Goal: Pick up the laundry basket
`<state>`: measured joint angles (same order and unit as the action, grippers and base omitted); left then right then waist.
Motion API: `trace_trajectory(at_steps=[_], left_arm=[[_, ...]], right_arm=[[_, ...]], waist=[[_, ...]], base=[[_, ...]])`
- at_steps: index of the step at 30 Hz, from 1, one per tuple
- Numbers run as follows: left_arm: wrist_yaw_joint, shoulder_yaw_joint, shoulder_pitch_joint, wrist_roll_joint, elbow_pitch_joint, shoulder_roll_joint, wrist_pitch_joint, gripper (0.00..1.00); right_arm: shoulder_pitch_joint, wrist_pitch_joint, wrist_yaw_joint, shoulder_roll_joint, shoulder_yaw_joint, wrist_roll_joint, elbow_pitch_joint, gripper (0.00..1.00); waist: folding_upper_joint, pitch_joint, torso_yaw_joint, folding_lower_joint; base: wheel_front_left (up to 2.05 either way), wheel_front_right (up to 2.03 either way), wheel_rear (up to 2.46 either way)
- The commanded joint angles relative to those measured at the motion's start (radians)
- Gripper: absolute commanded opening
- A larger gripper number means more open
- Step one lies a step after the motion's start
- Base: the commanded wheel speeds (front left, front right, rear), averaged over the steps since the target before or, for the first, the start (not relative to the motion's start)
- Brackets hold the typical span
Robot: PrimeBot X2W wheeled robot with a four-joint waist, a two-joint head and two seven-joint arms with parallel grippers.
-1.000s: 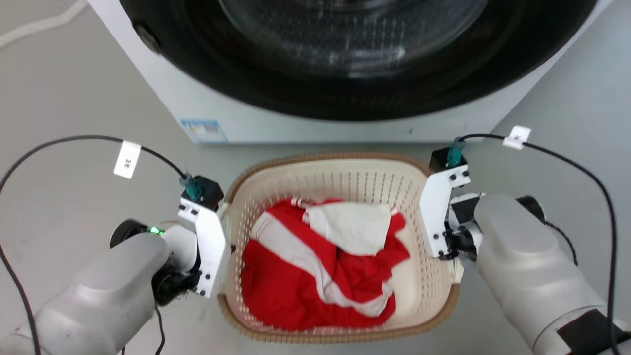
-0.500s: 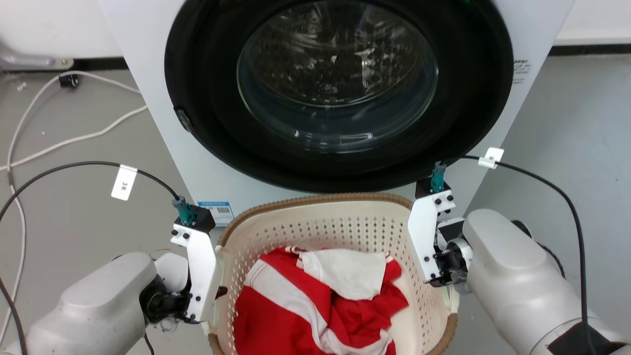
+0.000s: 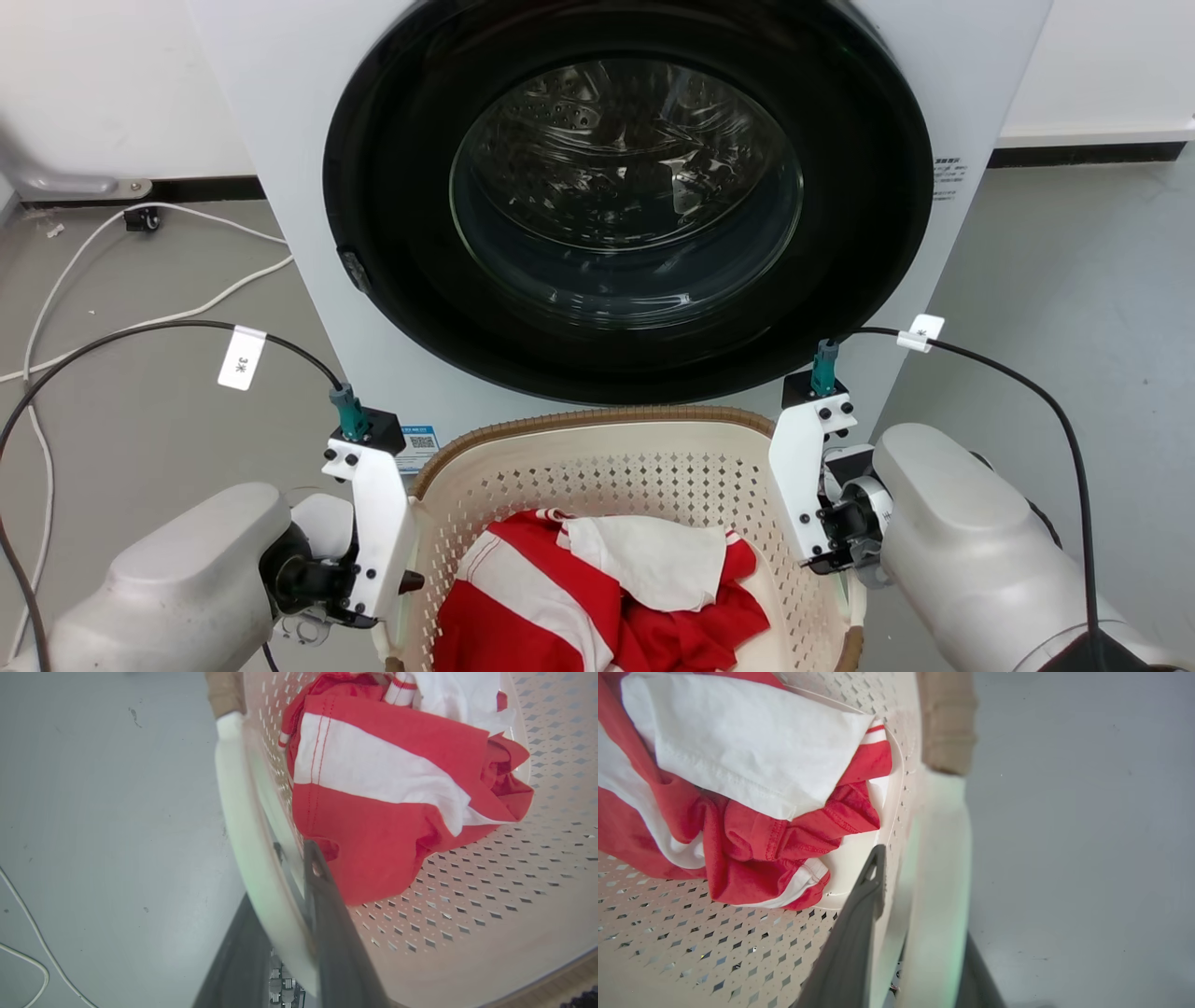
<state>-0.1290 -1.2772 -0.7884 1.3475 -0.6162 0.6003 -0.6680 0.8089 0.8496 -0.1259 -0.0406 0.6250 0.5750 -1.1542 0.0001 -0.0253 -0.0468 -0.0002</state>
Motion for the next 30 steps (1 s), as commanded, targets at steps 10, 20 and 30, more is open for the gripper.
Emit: trace_trajectory(at_steps=[10, 20, 30], left_arm=[[-0.002, -0.007, -0.009, 0.008, -0.011, 0.029, -0.039, 0.00], [-0.002, -0.002, -0.022, 0.023, -0.020, 0.018, -0.057, 0.00], [-0.002, -0.003, -0.029, 0.024, -0.030, 0.013, -0.068, 0.00]], right_arm=[[0.006, -0.010, -0.009, -0.018, 0.020, 0.018, -0.019, 0.00], [0.013, -0.006, -0.009, -0.019, 0.038, 0.035, -0.031, 0.00], [0.021, -0.013, -0.009, -0.018, 0.053, 0.058, -0.041, 0.00]], waist=[[-0.0001, 0.004, 0.001, 0.0002], [-0.0001, 0.002, 0.006, 0.0002], [-0.0001, 0.001, 0.007, 0.0002]], base=[[0.00, 0.00, 0.00], [0.00, 0.00, 0.00], [0.00, 0.00, 0.00]])
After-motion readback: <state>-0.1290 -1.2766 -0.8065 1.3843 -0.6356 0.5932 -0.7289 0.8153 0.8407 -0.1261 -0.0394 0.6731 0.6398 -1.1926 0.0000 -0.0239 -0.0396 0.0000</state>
